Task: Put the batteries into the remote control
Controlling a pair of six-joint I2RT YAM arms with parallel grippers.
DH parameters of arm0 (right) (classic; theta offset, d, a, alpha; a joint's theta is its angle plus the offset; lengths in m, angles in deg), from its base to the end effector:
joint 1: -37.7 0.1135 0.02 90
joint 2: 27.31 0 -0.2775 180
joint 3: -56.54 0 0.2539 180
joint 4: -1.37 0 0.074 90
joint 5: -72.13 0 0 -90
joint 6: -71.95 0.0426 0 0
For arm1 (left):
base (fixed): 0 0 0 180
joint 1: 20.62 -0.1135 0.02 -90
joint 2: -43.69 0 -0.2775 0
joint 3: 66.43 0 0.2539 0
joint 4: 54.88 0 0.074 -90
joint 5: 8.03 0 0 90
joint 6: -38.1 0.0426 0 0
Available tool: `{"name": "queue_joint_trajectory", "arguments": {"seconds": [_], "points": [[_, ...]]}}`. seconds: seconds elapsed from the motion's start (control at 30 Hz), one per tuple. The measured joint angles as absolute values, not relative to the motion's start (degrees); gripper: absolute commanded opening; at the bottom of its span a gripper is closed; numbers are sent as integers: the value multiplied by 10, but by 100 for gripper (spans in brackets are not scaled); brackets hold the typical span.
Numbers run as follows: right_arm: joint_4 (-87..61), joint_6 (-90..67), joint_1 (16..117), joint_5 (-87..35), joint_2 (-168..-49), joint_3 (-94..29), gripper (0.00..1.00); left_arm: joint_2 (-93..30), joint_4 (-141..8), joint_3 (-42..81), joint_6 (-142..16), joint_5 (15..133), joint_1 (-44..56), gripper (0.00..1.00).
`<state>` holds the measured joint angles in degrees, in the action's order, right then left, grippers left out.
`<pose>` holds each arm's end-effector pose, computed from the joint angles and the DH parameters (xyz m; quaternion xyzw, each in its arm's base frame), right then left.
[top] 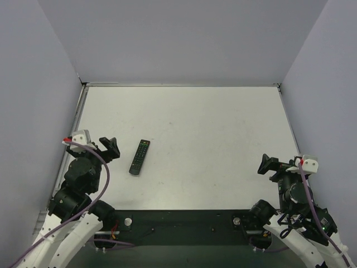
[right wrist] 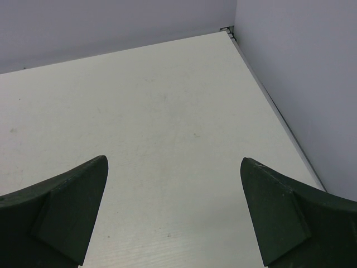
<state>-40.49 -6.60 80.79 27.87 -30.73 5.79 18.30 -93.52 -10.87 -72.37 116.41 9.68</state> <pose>0.0342 -0.0098 0.3266 0.1078 0.6746 0.0801 0.7258 0.0957 -0.0280 0.3440 -0.1306 0.7373 -0.0648 0.6596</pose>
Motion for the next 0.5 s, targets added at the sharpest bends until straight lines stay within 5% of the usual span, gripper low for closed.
{"name": "queue_joint_trajectory", "arguments": {"seconds": [0.5], "points": [[-398, -79, 808, 277, -330, 60, 95, 336, -861, -209, -678, 1109, 24, 95]]}}
